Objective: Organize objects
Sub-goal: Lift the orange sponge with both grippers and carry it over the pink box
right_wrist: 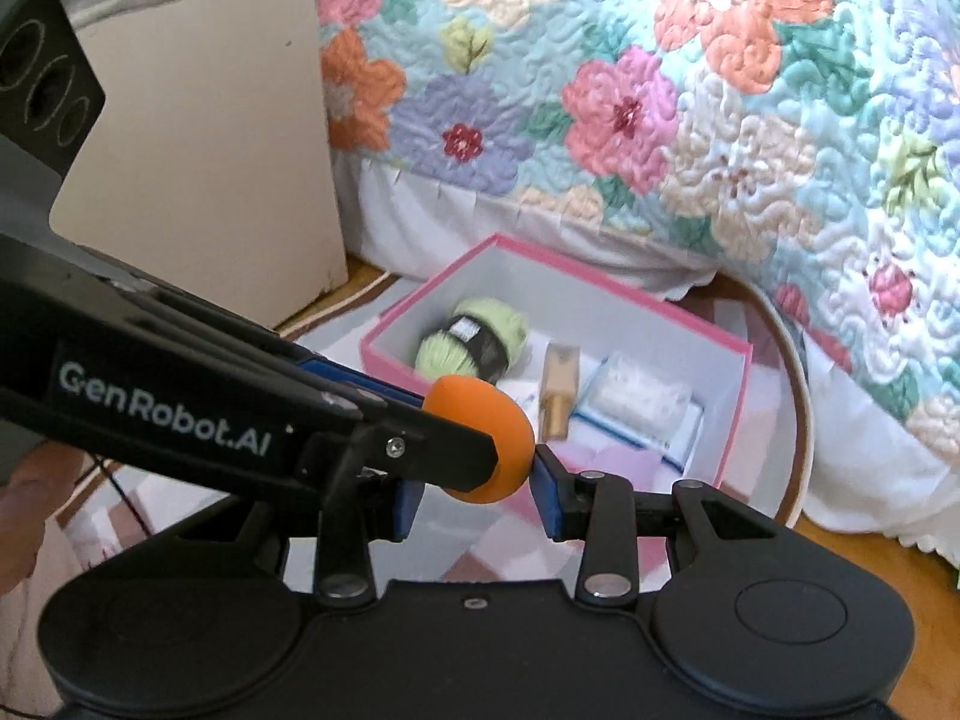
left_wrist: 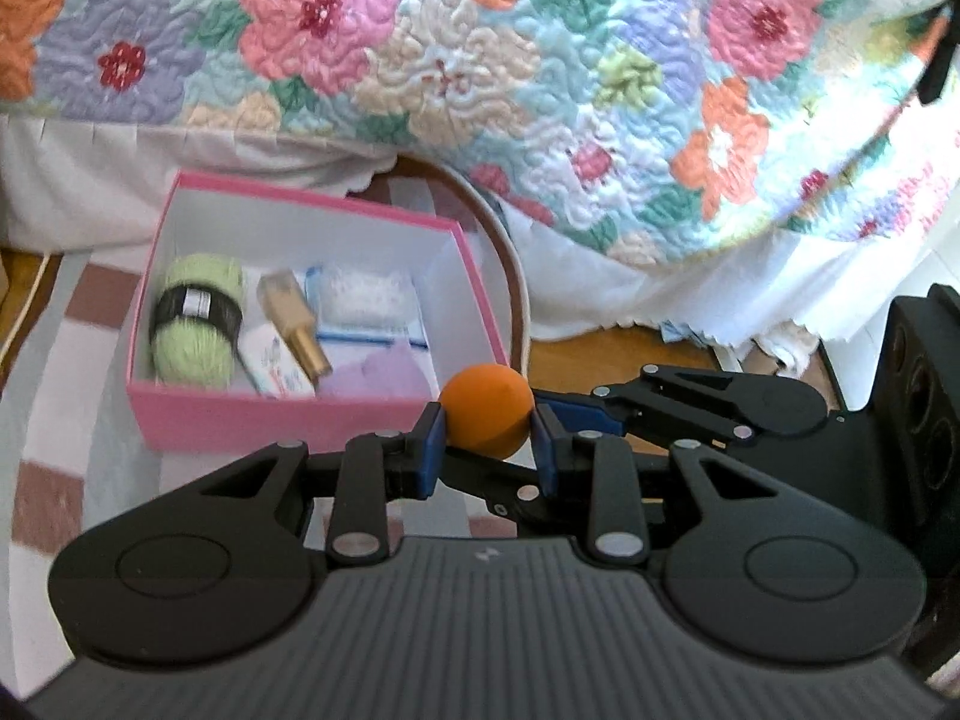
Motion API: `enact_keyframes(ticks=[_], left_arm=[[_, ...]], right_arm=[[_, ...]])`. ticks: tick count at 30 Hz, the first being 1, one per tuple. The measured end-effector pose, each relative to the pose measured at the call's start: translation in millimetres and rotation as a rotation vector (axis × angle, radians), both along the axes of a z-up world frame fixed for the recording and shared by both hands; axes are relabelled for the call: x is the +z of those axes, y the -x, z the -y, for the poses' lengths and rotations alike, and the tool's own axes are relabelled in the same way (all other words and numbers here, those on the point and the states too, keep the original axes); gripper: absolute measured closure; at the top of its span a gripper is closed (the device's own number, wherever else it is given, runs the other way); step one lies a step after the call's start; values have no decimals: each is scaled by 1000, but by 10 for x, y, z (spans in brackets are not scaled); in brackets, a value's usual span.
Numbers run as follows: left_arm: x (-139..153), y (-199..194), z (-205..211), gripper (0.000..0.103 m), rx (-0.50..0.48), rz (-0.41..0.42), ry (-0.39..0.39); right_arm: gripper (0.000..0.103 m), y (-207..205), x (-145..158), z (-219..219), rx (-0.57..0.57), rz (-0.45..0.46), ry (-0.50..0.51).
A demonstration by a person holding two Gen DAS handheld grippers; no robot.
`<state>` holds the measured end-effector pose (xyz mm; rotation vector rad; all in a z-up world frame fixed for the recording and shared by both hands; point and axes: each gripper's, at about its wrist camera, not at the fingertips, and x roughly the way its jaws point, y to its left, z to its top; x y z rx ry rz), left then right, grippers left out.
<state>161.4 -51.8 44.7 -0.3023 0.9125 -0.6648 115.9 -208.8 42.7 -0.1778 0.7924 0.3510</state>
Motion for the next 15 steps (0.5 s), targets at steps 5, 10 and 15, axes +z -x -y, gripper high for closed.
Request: enact_keyframes(ticks=[5, 10, 15], left_arm=[[-161, -505, 147, 73, 26, -46, -10], [-477, -935, 314, 73, 47, -95, -37], [-885, -1257, 395, 73, 81, -166, -33]], right_arm=[[60, -522, -42, 179, -22, -37, -48], [60, -1013, -290, 326, -55, -106, -76], [60, -1425, -635, 402, -76, -196, -88]])
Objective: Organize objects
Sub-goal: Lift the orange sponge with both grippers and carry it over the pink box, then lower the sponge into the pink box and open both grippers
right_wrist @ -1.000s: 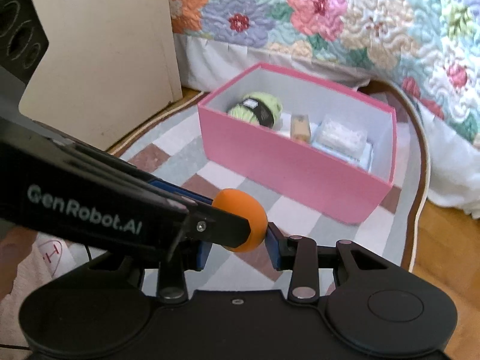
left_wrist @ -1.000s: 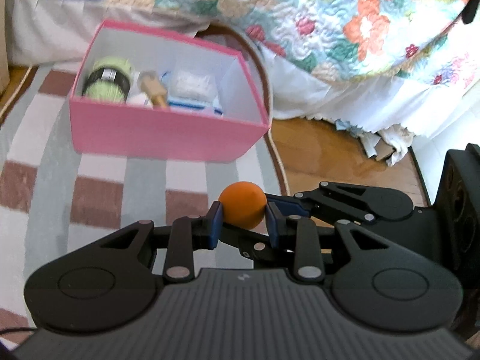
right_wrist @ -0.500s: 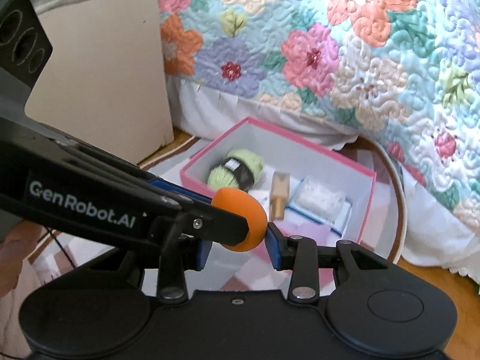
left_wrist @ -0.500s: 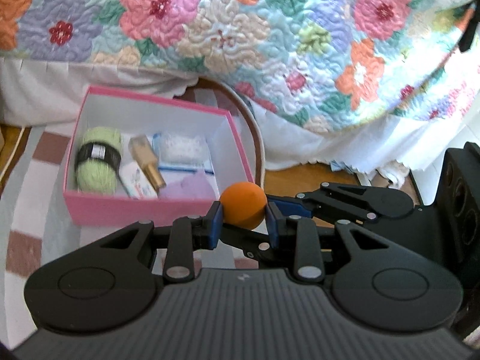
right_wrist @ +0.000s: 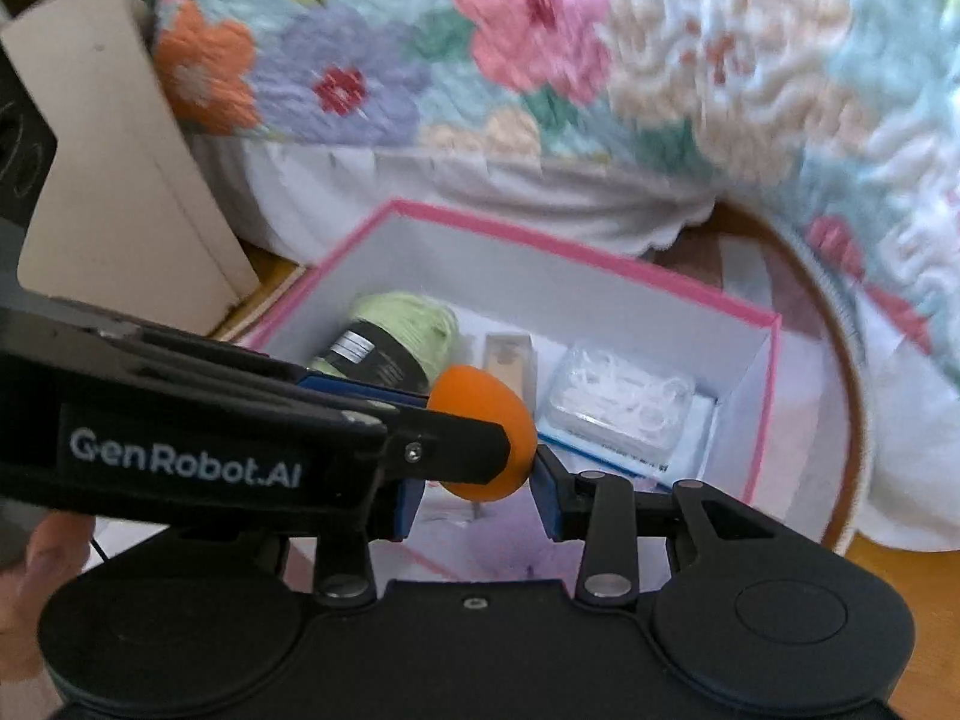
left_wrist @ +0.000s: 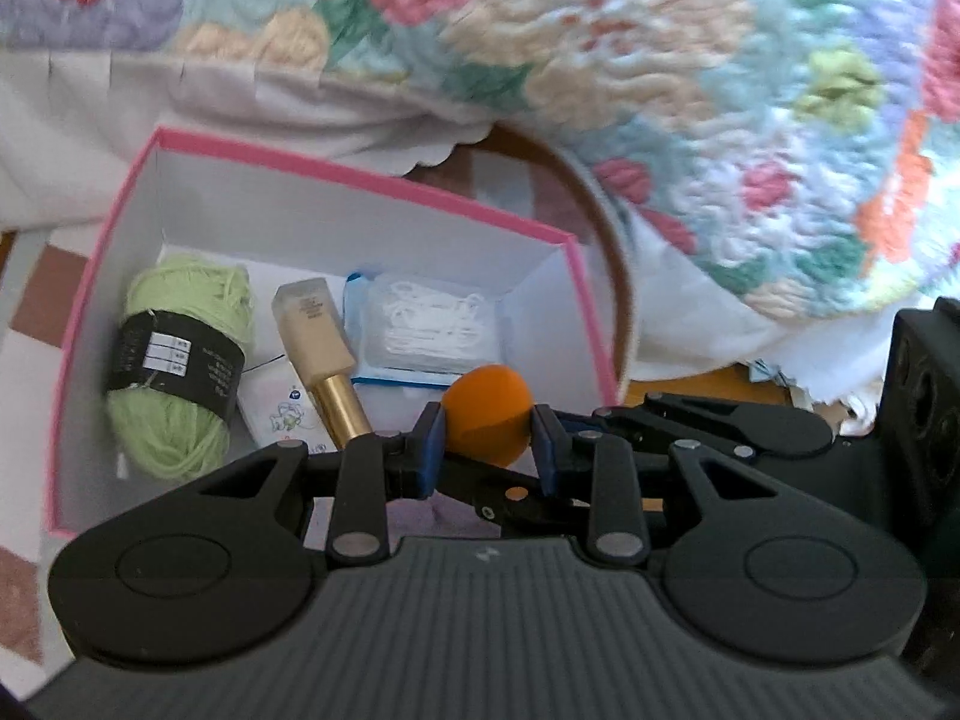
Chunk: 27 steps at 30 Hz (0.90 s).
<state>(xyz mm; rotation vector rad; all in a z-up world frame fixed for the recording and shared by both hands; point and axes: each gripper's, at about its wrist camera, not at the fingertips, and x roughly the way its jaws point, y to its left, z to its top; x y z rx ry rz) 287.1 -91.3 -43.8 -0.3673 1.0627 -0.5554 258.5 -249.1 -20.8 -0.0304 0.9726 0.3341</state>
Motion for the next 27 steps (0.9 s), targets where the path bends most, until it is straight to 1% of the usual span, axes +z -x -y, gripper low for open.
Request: enact_keyframes(ticks=[2, 5, 7, 8, 10, 11, 12, 17, 19, 21, 26, 27], left_arm=[[-166, -93, 12, 73, 12, -22, 18], [-364, -195, 27, 73, 36, -55, 34], [-459, -231, 12, 72, 89, -68, 40], [-497, -244, 4, 68, 112, -76, 34], [-520, -254, 0, 66, 119, -83, 13], [-509, -242, -6, 63, 122, -79, -4], [-494, -231, -17, 60, 121, -74, -17], [-390, -115, -107, 51, 142, -81, -103], [-333, -41, -144, 48, 137, -59, -144], [-255, 61, -218, 42, 135, -20, -169], [-62, 265, -416, 41, 140, 16, -205], [-13, 305, -464, 41, 151, 19, -211]], right_arm=[[60, -135, -150, 41, -3, -42, -14], [58, -250, -330, 65, -2, -71, -1], [57, -315, -429, 80, -9, -90, -5], [55, -346, -482, 88, -16, -102, -11], [49, -369, -532, 105, -24, -102, -22], [44, -365, -532, 122, -28, -94, -28], [42, -355, -536, 136, -33, -88, -32], [42, -245, -521, 212, -82, -74, -43], [42, -168, -487, 237, -100, -63, -59], [42, -61, -430, 247, -121, -37, -72], [42, 234, -222, 266, -165, 9, -122], [41, 282, -184, 267, -167, 14, -125]])
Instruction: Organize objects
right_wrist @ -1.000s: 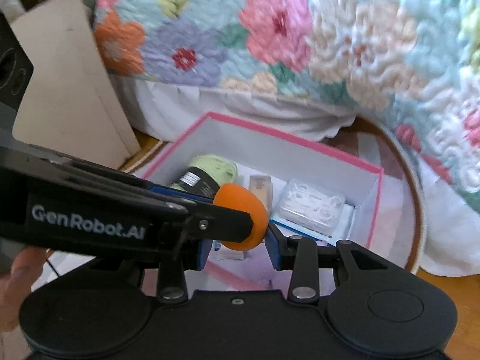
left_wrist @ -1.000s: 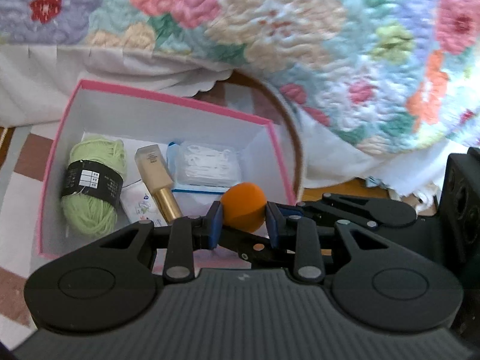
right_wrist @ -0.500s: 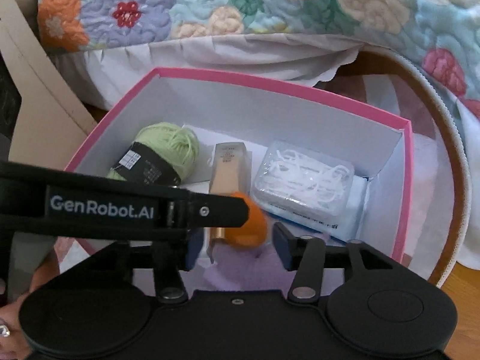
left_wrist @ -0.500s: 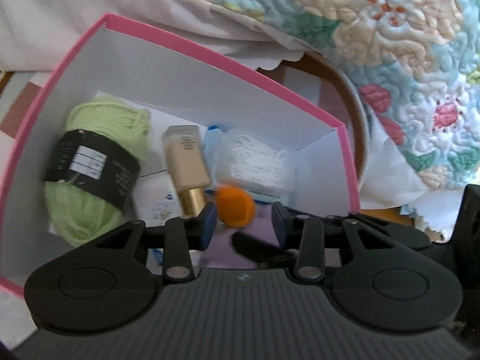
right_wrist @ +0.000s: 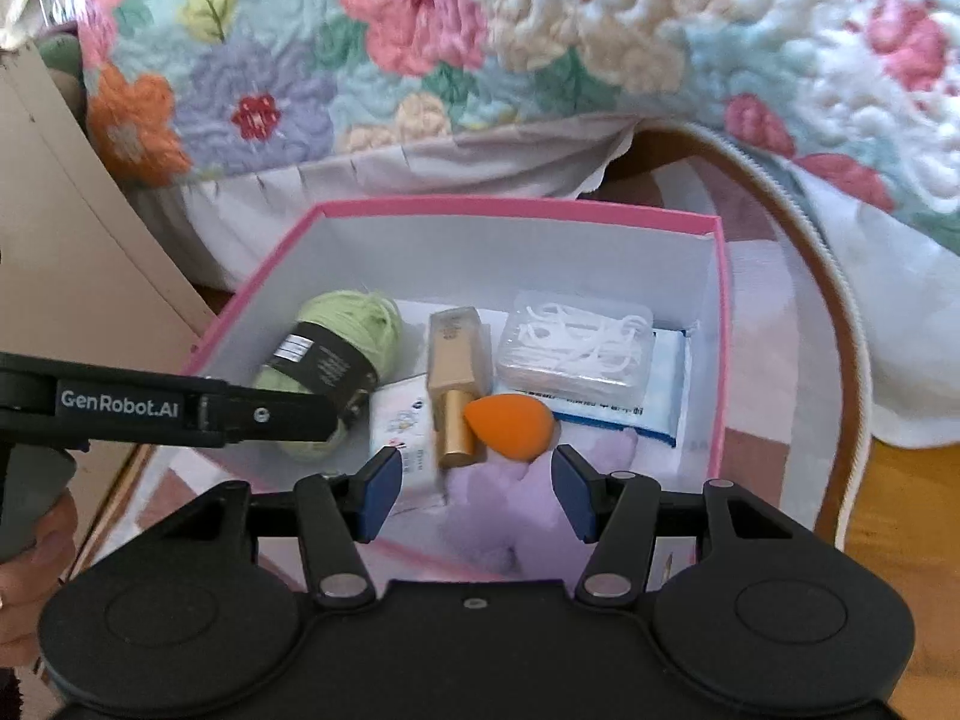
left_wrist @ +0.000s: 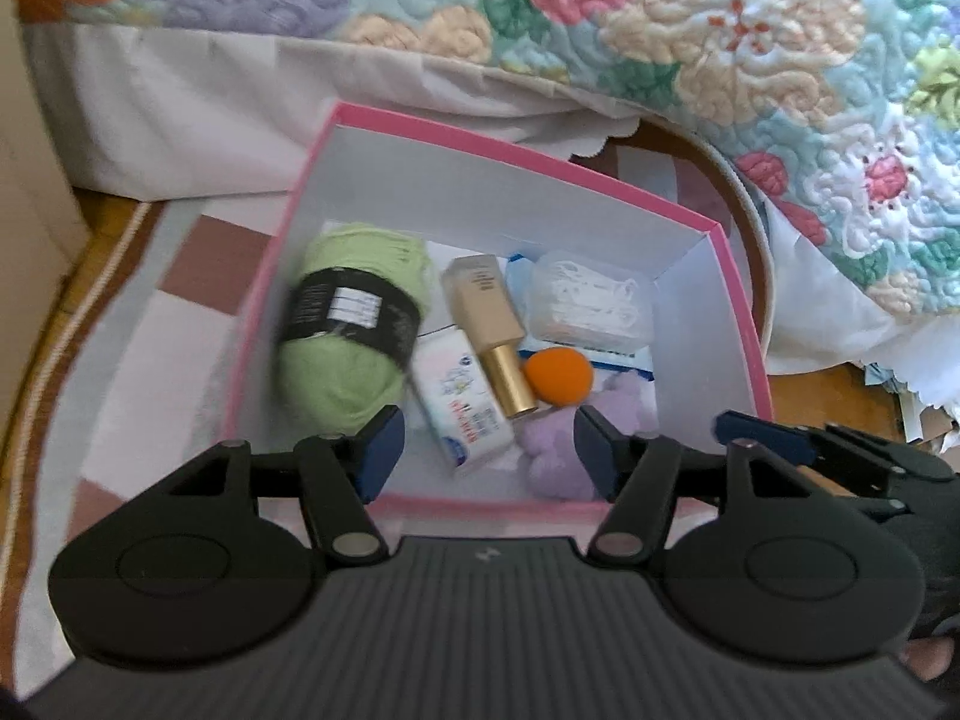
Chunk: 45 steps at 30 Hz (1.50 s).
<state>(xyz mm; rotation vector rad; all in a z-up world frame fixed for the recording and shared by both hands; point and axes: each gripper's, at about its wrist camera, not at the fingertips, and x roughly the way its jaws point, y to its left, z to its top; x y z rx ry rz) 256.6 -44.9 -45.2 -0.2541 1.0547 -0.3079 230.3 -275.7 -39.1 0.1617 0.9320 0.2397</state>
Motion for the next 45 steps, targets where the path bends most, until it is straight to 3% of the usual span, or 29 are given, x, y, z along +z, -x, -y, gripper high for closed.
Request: enact_keyframes(ticks=[9, 15, 20, 25, 37, 43, 45], left_arm=[[381, 306, -255, 29, 3, 3, -41], [520, 532, -288, 29, -38, -14, -110], [657, 725, -266, 29, -55, 19, -174], [861, 964, -296, 29, -56, 74, -177], [1032, 1344, -296, 27, -74, 86, -196], [1004, 1473, -320, 24, -73, 74, -209], [994, 1502, -337, 21, -67, 71, -212]], right_arm=[[33, 302, 333, -105, 36, -4, 18], [32, 592, 469, -129, 10, 6, 14], [32, 800, 608, -101, -19, 19, -14], [31, 961, 752, -74, -38, 19, -14], [29, 1397, 1060, -161, -54, 46, 29], [20, 1567, 1122, -228, -64, 64, 41], [11, 1609, 1123, -242, -68, 66, 38]])
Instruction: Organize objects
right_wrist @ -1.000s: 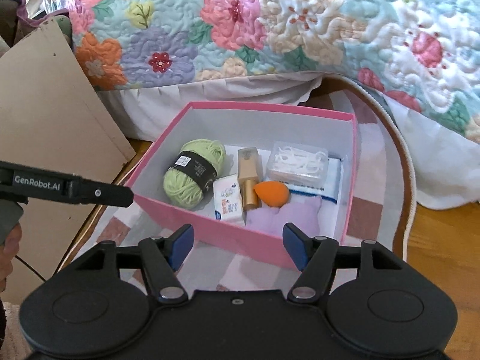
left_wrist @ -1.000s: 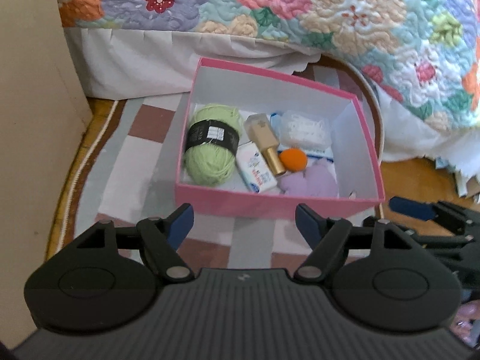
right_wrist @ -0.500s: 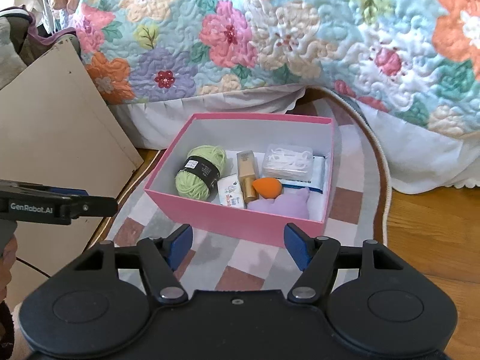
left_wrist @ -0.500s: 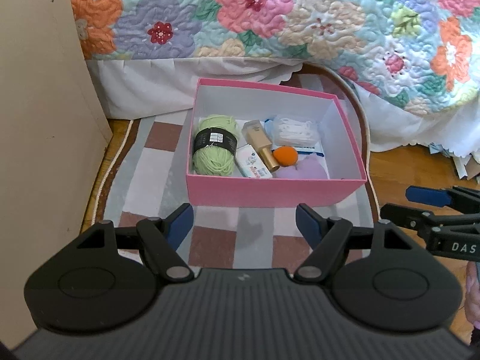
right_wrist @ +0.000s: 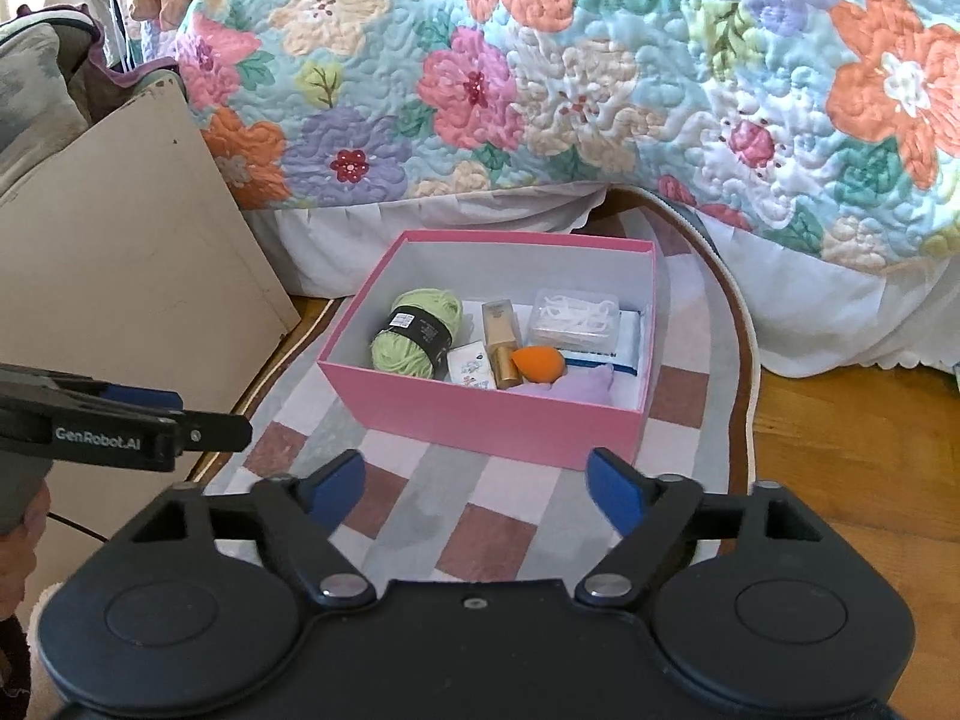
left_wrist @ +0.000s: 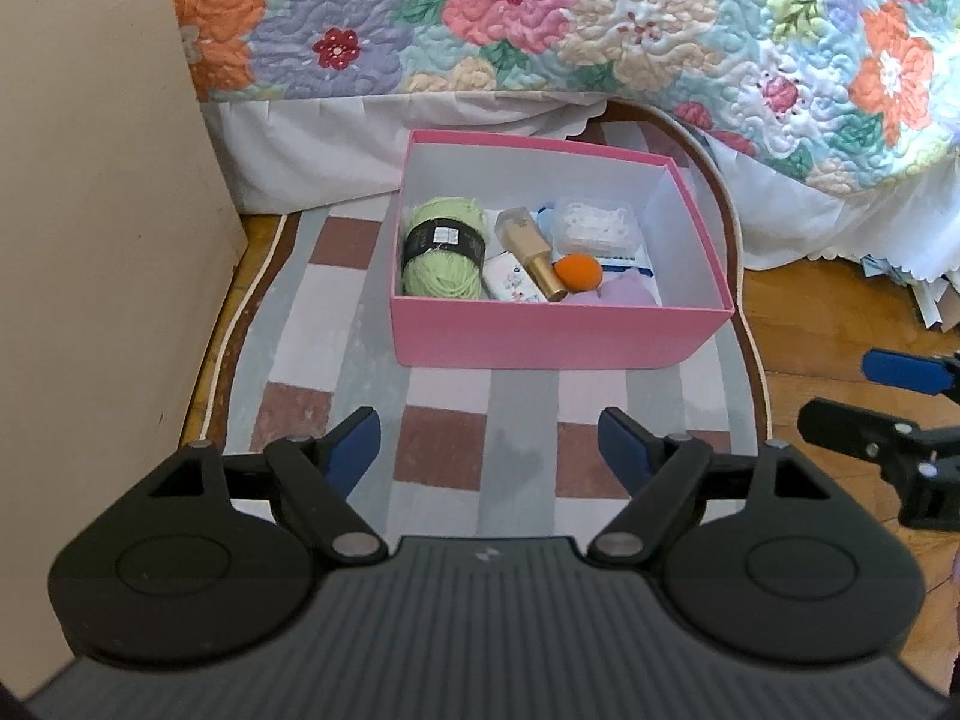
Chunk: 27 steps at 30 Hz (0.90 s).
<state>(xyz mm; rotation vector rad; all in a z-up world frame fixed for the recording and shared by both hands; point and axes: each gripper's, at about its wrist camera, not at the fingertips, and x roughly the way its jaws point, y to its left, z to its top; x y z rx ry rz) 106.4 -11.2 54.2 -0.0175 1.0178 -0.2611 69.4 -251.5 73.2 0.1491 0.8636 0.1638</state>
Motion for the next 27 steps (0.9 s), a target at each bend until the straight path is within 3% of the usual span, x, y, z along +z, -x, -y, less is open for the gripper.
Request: enact_keyframes(ticks=[9, 18, 27], left_arm=[[-6, 53, -45, 0, 8, 6, -9], [-95, 17, -55, 0, 17, -74, -47], [-126, -29, -90, 0, 32, -101, -75]], right_arm=[[10, 69, -47, -123, -52, -36, 101], [10, 61, -88, -169, -88, -75, 92], [10, 23, -130, -113, -128, -122, 74]])
